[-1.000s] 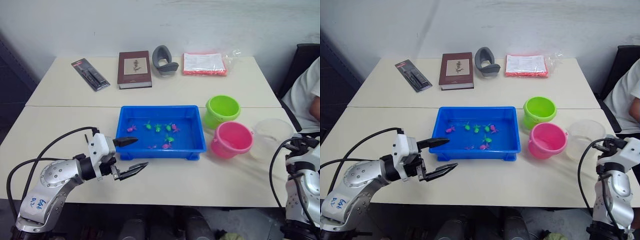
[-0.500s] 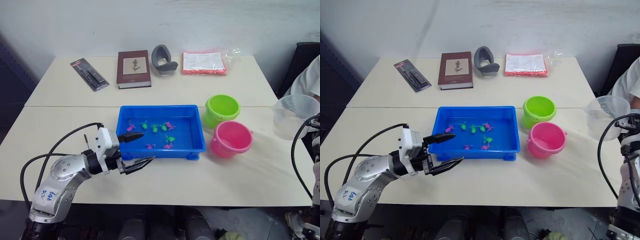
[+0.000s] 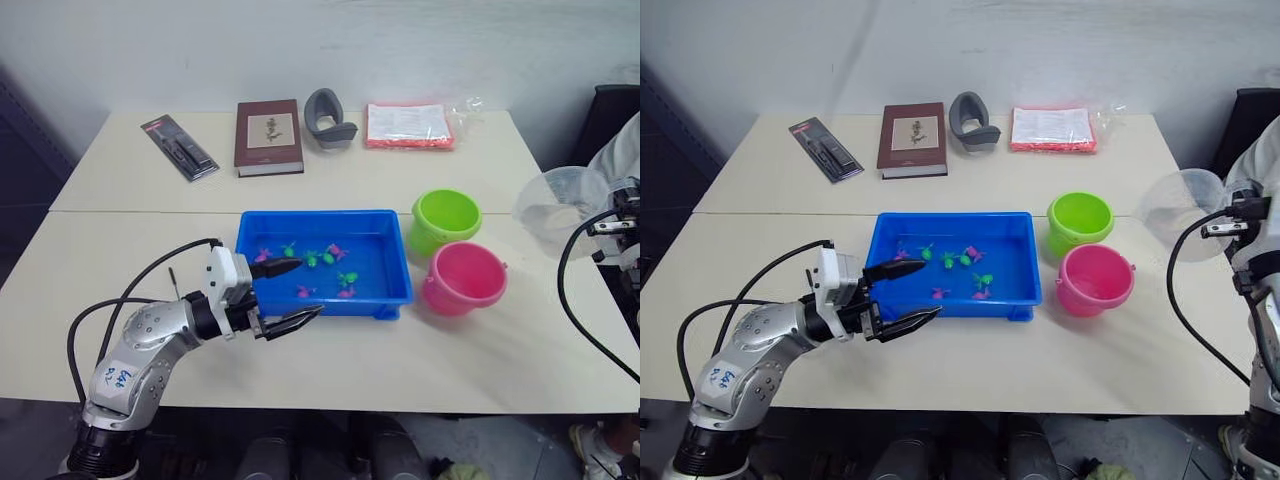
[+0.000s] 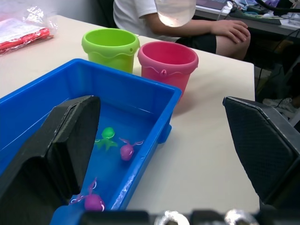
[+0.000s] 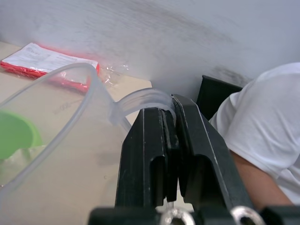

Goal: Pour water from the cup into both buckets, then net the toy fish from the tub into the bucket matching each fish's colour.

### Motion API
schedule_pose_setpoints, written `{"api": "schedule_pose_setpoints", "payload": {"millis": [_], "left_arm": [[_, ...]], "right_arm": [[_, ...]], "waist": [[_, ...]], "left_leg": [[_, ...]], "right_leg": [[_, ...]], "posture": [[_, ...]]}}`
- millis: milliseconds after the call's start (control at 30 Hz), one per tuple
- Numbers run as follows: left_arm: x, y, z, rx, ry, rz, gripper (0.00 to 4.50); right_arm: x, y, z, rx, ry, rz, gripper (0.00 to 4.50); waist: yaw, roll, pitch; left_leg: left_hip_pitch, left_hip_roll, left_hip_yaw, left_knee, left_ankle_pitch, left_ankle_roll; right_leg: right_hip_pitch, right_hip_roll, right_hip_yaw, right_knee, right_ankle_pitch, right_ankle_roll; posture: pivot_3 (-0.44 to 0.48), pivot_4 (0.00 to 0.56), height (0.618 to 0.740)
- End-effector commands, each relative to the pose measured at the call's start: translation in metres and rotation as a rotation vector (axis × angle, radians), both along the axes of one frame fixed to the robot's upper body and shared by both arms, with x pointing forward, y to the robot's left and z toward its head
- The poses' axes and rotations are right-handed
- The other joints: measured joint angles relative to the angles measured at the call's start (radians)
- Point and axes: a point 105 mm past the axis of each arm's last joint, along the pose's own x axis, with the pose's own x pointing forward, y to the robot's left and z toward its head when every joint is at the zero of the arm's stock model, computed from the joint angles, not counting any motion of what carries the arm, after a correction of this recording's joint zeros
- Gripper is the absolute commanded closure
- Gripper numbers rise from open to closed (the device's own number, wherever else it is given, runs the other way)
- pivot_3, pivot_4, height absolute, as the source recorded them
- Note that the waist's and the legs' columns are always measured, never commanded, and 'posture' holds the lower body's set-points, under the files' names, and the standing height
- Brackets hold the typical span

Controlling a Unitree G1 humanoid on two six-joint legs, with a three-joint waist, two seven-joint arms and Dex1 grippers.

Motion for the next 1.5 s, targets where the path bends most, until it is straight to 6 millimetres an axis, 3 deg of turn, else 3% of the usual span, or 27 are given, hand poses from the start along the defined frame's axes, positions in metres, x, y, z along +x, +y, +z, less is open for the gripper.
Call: {"api": "schedule_pose_setpoints", "payload": {"millis": [33,500,967,1500], "left_arm": [[0.0,-0.002,0.008,-0.012,-0.045,-0.011,0.0],[0.001,-0.003,0.006,0.002,-0.048,-0.015,0.0],[-0.001,-0.002,0.003,0.021,-0.047,-0.012,0.0],[-0.001,-0.002,0.003,0.022,-0.048,-0.01,0.0]], "right_arm": [[-0.012,0.016,0.025,-0.197,-0.089,0.043,4.48],[-0.016,0.028,0.003,-0.295,-0.071,0.118,4.48],[-0.013,0.043,-0.003,-0.478,-0.067,0.143,4.48],[-0.015,0.037,-0.014,-0.482,-0.078,0.102,4.48]], "waist": [[0.001,0.0,0.0],[-0.002,0.0,0.0],[-0.002,0.0,0.0],[-0.002,0.0,0.0]], "left_leg": [[0.0,0.0,0.0,0.0,0.0,0.0],[0.0,0.0,0.0,0.0,0.0,-0.001],[0.0,0.0,0.0,0.001,0.0,-0.001],[0.0,0.0,0.0,0.002,0.0,-0.001]], "right_leg": [[0.0,0.0,0.0,0.0,0.0,0.0],[0.001,0.0,0.0,-0.002,0.001,0.001],[0.001,0.0,0.0,-0.002,0.001,0.001],[0.001,0.0,0.0,-0.001,0.001,0.001]], "posture": [[0.0,0.15,0.74],[0.0,0.15,0.74],[0.0,0.15,0.74],[0.0,0.15,0.74]]}}
